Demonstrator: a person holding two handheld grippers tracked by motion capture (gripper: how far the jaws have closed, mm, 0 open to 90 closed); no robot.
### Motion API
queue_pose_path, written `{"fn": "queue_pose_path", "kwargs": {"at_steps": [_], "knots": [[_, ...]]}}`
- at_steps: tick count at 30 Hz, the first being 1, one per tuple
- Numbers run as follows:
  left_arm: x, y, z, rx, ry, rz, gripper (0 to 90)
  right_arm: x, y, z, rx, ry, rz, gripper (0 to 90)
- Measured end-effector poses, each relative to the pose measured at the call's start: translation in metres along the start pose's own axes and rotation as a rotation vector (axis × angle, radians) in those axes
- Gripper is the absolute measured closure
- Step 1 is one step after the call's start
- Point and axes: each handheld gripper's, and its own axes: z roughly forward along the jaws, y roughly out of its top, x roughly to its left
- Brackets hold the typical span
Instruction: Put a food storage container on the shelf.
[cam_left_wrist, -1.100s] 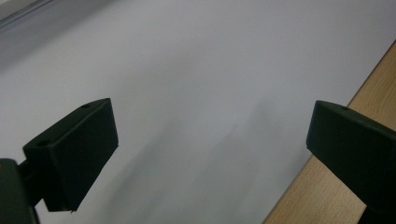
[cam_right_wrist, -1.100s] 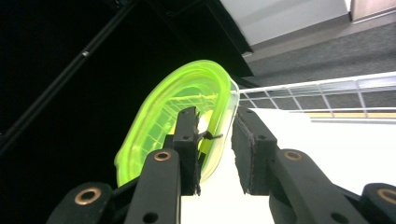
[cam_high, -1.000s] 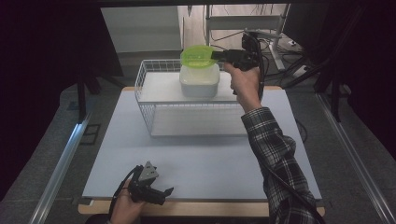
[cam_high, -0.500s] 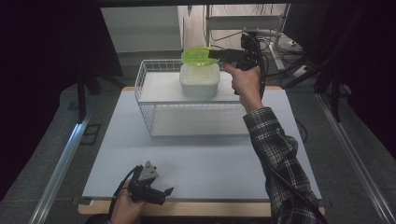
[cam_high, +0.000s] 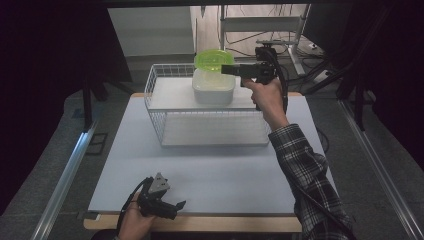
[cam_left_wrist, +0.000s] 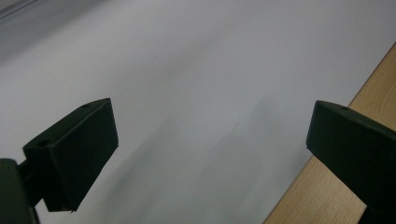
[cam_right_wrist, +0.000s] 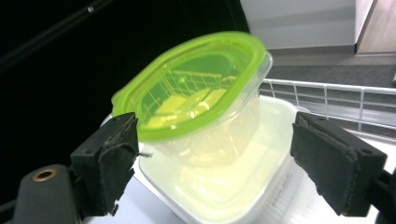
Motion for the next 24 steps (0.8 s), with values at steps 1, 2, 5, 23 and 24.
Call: {"fn": "queue_pose_path", "kwargs": {"at_steps": [1,2,5,23,24], "knots": [[0.0,0.0,0.0,0.0,0.0,0.0,1.7,0.0,-0.002,0.0,0.003,0.005,-0.004,14.3],[0.0,0.0,0.0,0.0,0.0,0.0,1.7,0.0,-0.003,0.0,0.005,0.01,-0.003,14.0],[0.0,0.0,0.0,0.0,-0.002,-0.002,1.7,0.0,-0.007,0.0,0.009,0.016,-0.009,13.5],[0.001,0.0,0.0,0.004,0.001,-0.001,1.7,-0.001,-0.027,-0.014,0.004,0.0,-0.102,10.3],[0.001,0.0,0.0,0.004,0.001,-0.001,1.7,0.0,-0.029,-0.015,0.004,-0.002,-0.111,10.2]]}}
